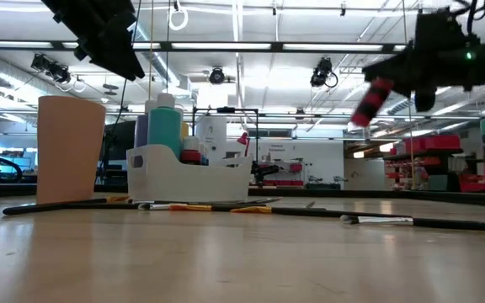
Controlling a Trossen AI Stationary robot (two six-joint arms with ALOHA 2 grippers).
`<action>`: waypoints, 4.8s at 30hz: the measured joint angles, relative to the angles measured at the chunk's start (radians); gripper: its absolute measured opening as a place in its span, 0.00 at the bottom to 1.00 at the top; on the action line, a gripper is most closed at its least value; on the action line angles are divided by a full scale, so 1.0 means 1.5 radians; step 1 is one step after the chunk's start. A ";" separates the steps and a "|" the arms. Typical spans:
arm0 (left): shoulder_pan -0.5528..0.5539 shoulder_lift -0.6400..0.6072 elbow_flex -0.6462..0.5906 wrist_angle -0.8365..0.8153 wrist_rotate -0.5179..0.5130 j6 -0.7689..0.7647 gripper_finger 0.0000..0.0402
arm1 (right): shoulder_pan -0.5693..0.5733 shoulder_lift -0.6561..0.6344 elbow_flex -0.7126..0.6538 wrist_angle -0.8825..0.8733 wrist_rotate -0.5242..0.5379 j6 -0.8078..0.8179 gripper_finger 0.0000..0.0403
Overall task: Pick & Place Paint Supplies
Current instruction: Put the orange paint bottle into the white bin, then put the left small light blue paint bottle into the white bin
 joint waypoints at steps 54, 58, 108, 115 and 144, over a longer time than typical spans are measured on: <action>0.000 0.024 0.000 0.087 0.117 0.158 0.49 | -0.223 0.833 0.699 -0.220 -0.304 0.128 0.25; 0.000 0.053 0.000 0.118 0.146 0.193 0.49 | -0.227 0.834 0.699 -0.211 -0.306 0.127 0.30; 0.000 0.091 0.000 0.156 0.162 0.224 0.49 | -0.211 0.540 0.697 -0.528 -0.769 -0.029 0.35; 0.000 0.091 0.000 0.157 0.162 0.223 0.49 | -0.195 0.504 0.697 -0.535 -1.008 -0.018 0.38; -0.002 0.091 0.000 0.160 0.162 0.179 0.49 | 0.021 0.378 0.359 -0.416 -1.104 -0.174 0.48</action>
